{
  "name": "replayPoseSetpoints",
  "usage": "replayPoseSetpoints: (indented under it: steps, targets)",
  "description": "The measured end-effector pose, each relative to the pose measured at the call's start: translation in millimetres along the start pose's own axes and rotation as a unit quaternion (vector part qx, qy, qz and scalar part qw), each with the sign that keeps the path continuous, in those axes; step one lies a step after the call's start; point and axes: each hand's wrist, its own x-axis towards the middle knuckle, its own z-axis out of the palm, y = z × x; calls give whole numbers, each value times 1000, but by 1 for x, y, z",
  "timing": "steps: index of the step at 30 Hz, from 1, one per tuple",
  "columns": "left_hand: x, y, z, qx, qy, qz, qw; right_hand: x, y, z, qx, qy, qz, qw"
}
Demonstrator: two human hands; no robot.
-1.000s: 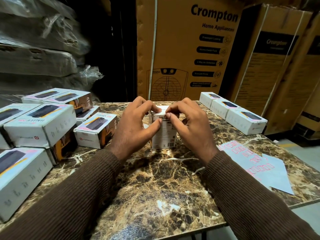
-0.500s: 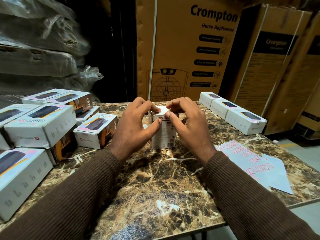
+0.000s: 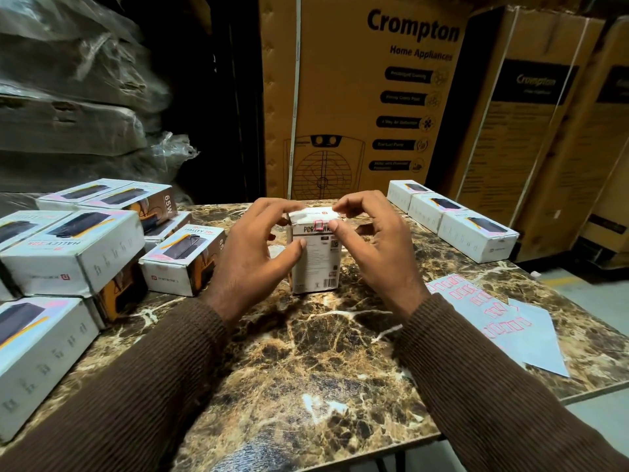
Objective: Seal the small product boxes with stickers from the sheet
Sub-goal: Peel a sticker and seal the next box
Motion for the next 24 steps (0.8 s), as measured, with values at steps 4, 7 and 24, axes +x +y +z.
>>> replayPoseSetpoints:
  steps: [4,7,24]
  targets:
    - [-2,-1,-1,-25,21,-61,998,-3,6,-2,49,-74,118,989]
    - [-6,-7,0,-28,11,-133,991,-6,10,-2,89,-118,203,968]
    - [-9,-4,1,-147,-11,-207,967,-5,16,-1,122,-109,258,952]
